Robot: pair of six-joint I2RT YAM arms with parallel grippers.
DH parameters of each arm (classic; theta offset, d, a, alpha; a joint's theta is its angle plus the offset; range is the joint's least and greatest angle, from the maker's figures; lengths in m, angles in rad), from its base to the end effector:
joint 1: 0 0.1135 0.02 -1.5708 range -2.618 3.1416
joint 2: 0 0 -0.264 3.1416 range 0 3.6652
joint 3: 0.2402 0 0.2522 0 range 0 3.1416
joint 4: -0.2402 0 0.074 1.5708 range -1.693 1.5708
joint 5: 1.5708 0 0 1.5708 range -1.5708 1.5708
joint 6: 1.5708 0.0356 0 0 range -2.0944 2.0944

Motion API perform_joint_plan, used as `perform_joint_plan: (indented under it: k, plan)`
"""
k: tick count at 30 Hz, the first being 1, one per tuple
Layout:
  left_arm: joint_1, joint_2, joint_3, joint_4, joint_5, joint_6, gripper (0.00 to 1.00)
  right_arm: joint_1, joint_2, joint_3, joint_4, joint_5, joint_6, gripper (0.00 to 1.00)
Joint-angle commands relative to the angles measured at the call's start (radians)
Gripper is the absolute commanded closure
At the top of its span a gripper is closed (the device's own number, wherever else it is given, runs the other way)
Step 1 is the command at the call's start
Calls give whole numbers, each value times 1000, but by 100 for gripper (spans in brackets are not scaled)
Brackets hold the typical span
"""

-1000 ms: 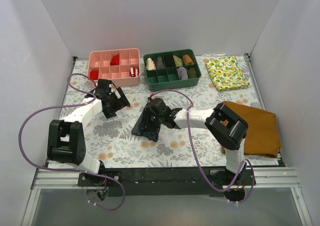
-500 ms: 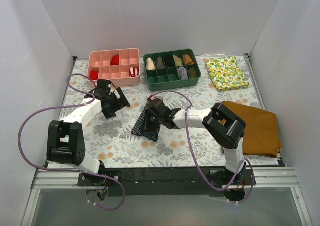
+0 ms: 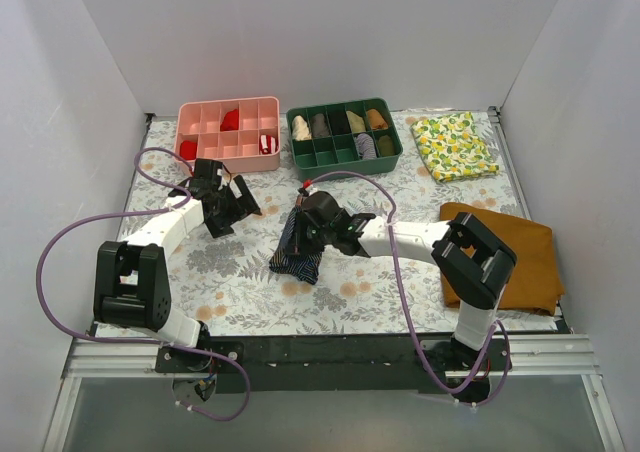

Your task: Roll the underwear

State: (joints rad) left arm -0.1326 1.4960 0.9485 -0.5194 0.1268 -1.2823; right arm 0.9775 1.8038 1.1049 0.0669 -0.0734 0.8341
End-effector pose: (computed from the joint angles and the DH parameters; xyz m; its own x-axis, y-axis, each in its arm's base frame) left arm 0.2903 -0.0433 0.2047 -0.4307 -0.9019 -0.0312 -0.7776 0.3885 -0.4944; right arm 0.2189 0.3293 0.1940 -0.8589 0.0476 -0.5100 -0.3331 0.7045 0.6267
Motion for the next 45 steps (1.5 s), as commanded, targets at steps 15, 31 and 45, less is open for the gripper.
perform_joint_plan:
  k: [15,31,45]
  plan:
    - [10,-13,16,-7,43,26,8,-19,-101,-47,-156,1,-4,99]
    - [8,9,7,-1,92,57,9,-91,-161,-79,-292,-77,-65,99]
    - [8,27,7,-5,114,67,9,-106,-187,-39,-429,-91,-132,99]
